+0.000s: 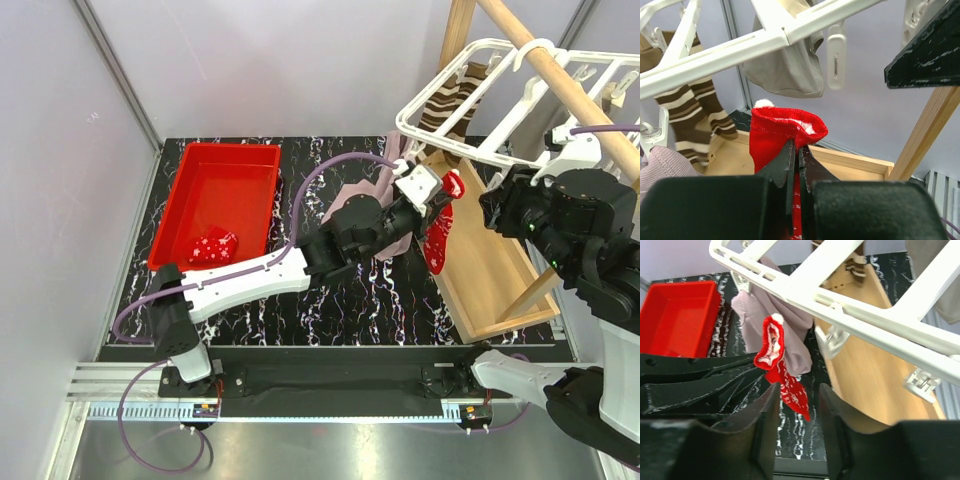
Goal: Clip the socks to the hanger
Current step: Place the sock in the bin.
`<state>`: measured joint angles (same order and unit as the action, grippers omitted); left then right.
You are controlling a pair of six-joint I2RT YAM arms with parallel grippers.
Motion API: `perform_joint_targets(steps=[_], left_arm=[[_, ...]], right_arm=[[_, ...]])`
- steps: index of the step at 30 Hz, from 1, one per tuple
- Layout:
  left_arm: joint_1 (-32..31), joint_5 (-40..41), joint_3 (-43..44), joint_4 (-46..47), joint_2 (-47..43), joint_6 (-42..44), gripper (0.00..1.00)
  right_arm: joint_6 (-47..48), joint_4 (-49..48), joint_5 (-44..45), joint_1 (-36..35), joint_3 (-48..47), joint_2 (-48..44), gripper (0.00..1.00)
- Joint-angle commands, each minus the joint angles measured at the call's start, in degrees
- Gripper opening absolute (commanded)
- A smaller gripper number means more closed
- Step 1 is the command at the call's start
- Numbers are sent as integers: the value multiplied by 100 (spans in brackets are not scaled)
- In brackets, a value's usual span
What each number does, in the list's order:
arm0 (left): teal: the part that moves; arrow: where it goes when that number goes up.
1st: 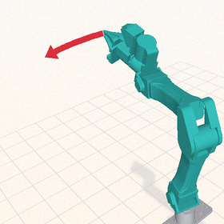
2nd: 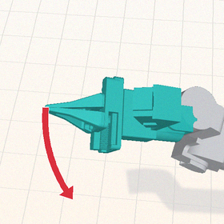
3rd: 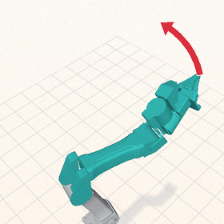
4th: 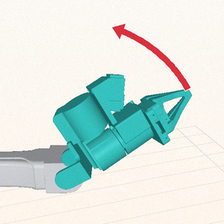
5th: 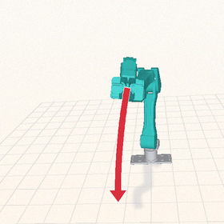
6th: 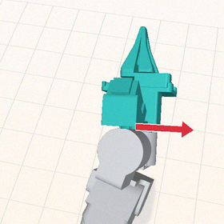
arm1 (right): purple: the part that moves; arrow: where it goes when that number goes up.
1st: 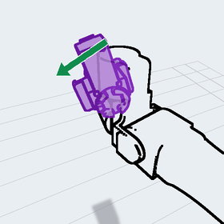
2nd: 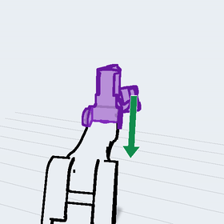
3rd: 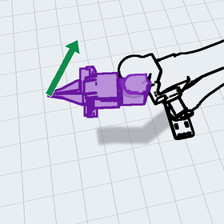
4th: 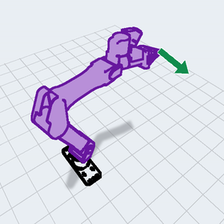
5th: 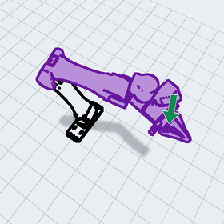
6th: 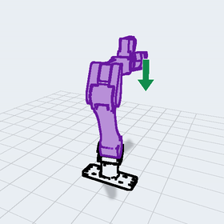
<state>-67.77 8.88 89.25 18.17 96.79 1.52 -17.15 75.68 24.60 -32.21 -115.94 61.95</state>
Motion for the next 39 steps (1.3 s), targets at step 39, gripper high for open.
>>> perform_joint_targets(steps=[39], left_arm=[[721, -581, 1604, -560, 428, -943, 0]], right_arm=[[836, -1231, 1161, -23, 458, 432, 70]])
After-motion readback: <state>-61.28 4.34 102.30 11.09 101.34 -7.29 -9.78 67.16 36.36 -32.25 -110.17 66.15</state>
